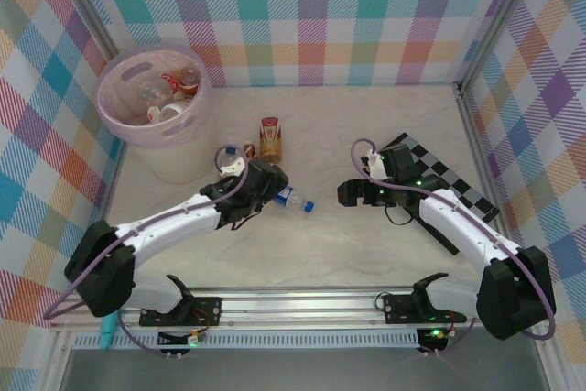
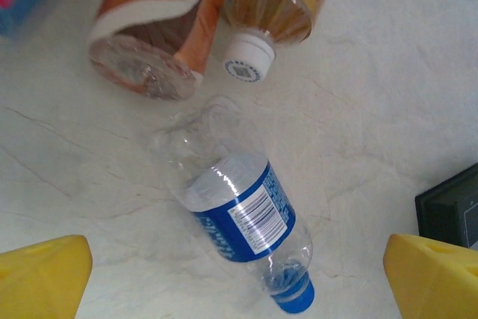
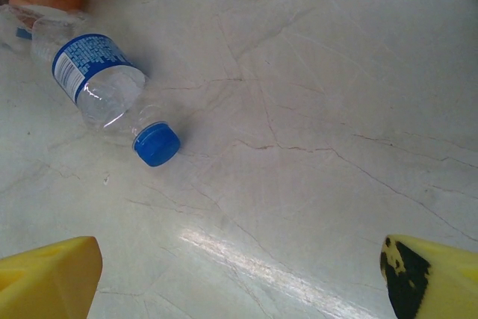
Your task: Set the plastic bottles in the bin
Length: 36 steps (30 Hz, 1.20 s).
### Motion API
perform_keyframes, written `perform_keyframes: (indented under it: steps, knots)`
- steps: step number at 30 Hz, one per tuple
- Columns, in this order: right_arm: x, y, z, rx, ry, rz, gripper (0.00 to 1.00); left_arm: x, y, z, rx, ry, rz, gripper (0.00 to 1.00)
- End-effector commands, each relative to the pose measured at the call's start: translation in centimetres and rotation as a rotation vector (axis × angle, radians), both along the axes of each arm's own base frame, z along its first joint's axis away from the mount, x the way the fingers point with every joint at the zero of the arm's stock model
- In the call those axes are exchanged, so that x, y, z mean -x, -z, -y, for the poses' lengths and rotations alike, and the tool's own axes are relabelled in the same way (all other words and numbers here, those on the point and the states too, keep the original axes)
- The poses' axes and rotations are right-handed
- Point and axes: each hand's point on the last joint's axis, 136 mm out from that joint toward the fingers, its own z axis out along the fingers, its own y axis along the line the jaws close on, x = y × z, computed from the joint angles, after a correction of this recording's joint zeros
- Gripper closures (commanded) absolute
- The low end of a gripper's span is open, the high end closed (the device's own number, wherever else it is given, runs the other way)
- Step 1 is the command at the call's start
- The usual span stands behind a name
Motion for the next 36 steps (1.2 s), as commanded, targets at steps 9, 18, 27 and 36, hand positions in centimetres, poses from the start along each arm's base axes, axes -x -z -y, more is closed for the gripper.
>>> perform_keyframes:
  steps: [9, 18, 27, 36]
  knots:
    - [0.3, -0.2, 0.5, 0.025, 0.001, 0.013, 0.04, -1.4, 4.0, 1.8, 0.095, -0.155, -0.079, 0.00]
    - [0.5, 0.2, 0.4, 0.020, 0.002, 0.004, 0.04, -2.0, 6.6, 2.8, 0.067, -0.171, -0.093, 0.01]
    - [0.5, 0.4, 0.5, 0.025, 0.003, 0.003, 0.04, -2.6, 7.4, 3.8, 0.059, -0.157, -0.105, 0.23]
    - [0.4, 0.8, 0.2, 0.015, 0.001, -0.012, 0.04, -2.1, 4.8, 3.2, 0.001, -0.140, -0.078, 0.40]
